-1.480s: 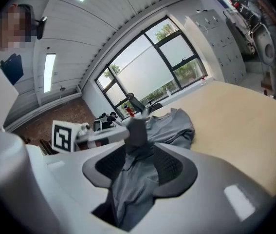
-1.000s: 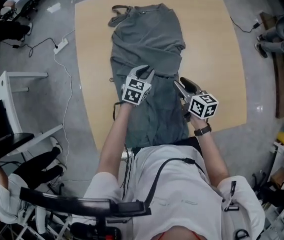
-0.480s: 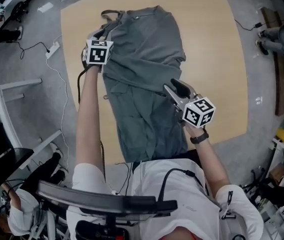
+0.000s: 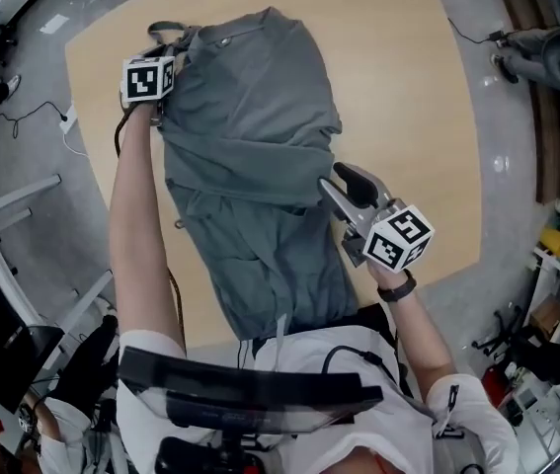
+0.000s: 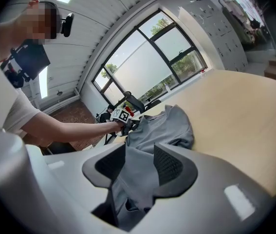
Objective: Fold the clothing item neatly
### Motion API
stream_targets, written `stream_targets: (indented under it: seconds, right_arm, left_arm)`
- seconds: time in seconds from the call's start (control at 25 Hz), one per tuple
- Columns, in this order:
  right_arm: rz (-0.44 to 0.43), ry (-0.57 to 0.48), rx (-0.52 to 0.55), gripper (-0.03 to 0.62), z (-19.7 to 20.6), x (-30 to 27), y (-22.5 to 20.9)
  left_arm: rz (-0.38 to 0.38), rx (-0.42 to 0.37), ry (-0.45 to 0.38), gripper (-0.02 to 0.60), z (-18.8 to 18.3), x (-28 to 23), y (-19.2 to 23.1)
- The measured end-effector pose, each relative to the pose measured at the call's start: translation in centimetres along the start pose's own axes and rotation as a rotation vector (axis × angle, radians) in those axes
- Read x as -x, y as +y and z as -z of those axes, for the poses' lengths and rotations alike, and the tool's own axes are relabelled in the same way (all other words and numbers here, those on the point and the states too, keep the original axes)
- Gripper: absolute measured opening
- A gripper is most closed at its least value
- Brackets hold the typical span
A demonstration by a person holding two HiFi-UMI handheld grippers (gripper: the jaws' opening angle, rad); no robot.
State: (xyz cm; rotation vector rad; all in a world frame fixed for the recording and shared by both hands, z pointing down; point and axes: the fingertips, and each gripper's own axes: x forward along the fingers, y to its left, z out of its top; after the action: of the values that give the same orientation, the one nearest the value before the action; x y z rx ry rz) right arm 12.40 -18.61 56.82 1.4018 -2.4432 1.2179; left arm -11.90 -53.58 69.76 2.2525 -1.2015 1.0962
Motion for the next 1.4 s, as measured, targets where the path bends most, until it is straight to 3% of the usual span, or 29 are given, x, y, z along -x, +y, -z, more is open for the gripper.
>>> stream_targets:
  seconds: [0.08, 0.2, 0.32, 0.44, 0.6, 0.72, 0.96, 1.12, 1.24, 1.32, 1.4]
  right_arm:
    - [0.009, -0.015, -0.023, 0.176, -0.1, 0.6, -0.7]
    - [0.013, -0.041, -0.027, 0.176, -0.8, 1.7, -1.0]
    - [0.014, -0.064, -0.031, 0.175, -1.1, 2.8, -1.2]
    - [0.007, -0.091, -0.053, 0.173, -1.1, 3.8, -1.1]
    - [-0.001, -0.143, -0.07, 0.175, -1.2, 5.5, -0.5]
    - [0.011, -0.187, -0.084, 0.175, -1.5, 7.7, -1.1]
    - [0.077, -0.262, -0.126, 0.173, -1.6, 11.7, -4.6]
    - [0.077, -0.291, -0.119, 0.172, -2.3, 13.2, -5.3]
    - [0.06, -0.302, -0.101, 0.169, -2.6, 13.9, -4.9]
    - [0.042, -0.296, -0.09, 0.169, -2.6, 14.1, -4.3]
    - [0.016, -0.278, -0.079, 0.169, -2.3, 13.7, -3.5]
  left_arm:
    - [-0.006, 0.088, -0.056, 0.03, -2.5, 0.5, 1.4]
    - [0.0, 0.1, -0.144, 0.029, -8.8, 2.3, 1.6]
    - [0.019, 0.022, -0.209, 0.029, -14.3, 4.9, -0.2]
    - [0.043, -0.087, -0.223, 0.029, -18.1, 5.9, -3.6]
    - [0.086, -0.226, -0.198, 0.029, -21.6, 4.0, -11.3]
    - [0.137, -0.264, -0.201, 0.029, -23.0, 1.7, -18.2]
    - [0.26, -0.401, -0.233, 0.029, -24.5, 0.6, -31.9]
    - [0.35, -0.563, -0.296, 0.029, -23.4, 6.0, -37.0]
    - [0.285, -0.57, -0.385, 0.031, -21.1, 13.1, -35.0]
    - [0.175, -0.518, -0.439, 0.031, -18.3, 18.5, -31.9]
    - [0.056, -0.463, -0.445, 0.031, -13.2, 23.2, -29.0]
